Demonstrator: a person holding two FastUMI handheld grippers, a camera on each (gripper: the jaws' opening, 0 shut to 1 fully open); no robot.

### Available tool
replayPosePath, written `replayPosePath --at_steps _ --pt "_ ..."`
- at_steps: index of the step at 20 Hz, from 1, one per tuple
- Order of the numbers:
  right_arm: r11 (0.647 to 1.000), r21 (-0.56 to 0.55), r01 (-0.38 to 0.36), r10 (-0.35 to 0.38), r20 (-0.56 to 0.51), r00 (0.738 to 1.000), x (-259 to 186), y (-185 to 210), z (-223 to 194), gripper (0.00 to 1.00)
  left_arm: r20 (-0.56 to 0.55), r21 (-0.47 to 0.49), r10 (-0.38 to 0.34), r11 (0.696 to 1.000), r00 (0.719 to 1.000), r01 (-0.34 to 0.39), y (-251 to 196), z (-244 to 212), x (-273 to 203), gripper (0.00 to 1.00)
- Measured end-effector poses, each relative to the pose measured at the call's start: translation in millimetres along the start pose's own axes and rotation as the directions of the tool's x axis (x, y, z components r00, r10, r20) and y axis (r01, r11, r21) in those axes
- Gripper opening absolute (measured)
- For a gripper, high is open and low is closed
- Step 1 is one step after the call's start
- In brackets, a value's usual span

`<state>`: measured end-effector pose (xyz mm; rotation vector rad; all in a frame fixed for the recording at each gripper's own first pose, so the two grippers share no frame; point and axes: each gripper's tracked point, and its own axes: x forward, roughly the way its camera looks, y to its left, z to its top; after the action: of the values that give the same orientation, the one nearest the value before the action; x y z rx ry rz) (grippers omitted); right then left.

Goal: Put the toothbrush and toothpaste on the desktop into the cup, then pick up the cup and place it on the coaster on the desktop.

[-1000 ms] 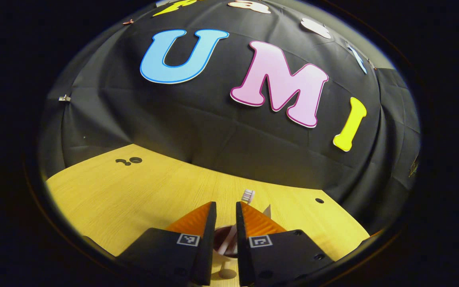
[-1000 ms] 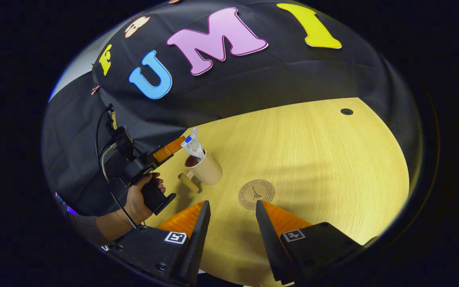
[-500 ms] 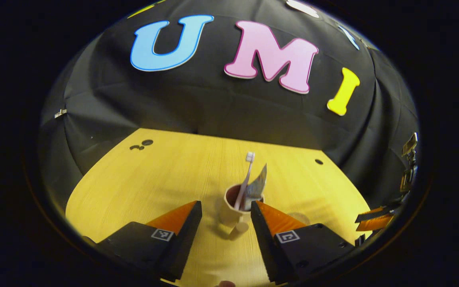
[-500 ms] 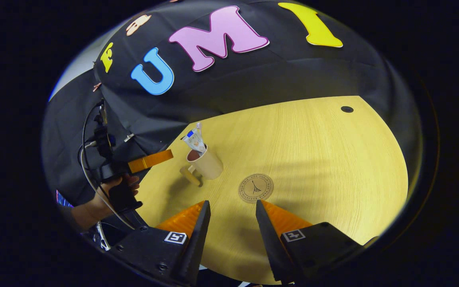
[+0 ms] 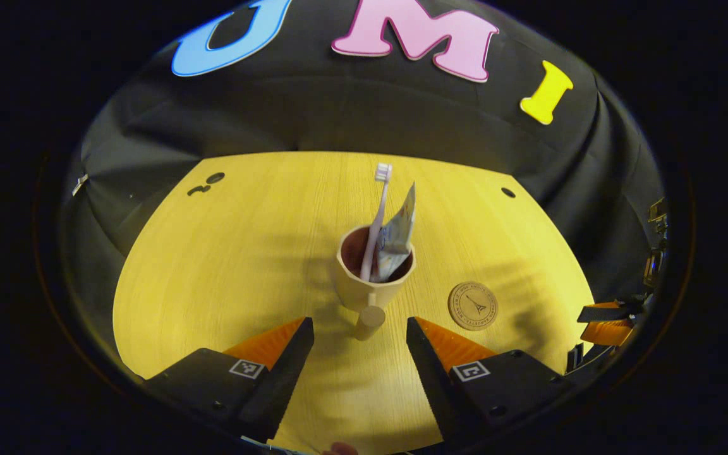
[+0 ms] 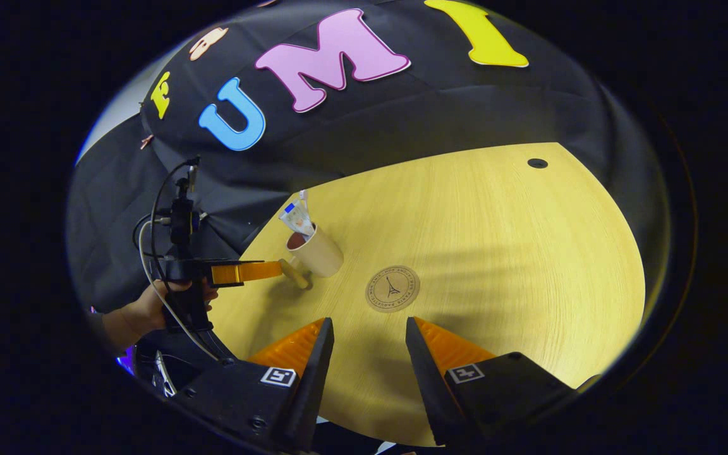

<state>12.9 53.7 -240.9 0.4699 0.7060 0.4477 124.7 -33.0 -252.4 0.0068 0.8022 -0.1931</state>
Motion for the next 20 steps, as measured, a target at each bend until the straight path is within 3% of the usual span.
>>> replayPosePath --at_steps 8,17,18,20 --pt "0.998 0.040 0.042 -0.042 0.002 0.999 -7.0 -22.0 -6.3 0.71 -0.087 0.006 0.051 0.999 0.995 -0.051 7.2 -5.0 52.8 0.92" --pt "0.994 0.082 0.072 -0.071 -0.014 0.997 -8.9 -38.8 -15.2 0.71 -0.138 0.008 0.074 0.997 0.988 -0.074 7.5 -12.1 75.8 0.90" --pt "0.994 0.081 0.072 -0.071 -0.014 0.997 -9.4 -39.1 -15.7 0.71 -0.146 0.007 0.071 0.997 0.987 -0.071 6.3 -15.0 78.2 0.70" --pt "0.994 0.080 0.072 -0.071 -0.019 0.997 -8.1 -39.8 -17.0 0.71 -0.155 0.009 0.073 0.997 0.985 -0.072 5.4 -18.3 81.4 0.63"
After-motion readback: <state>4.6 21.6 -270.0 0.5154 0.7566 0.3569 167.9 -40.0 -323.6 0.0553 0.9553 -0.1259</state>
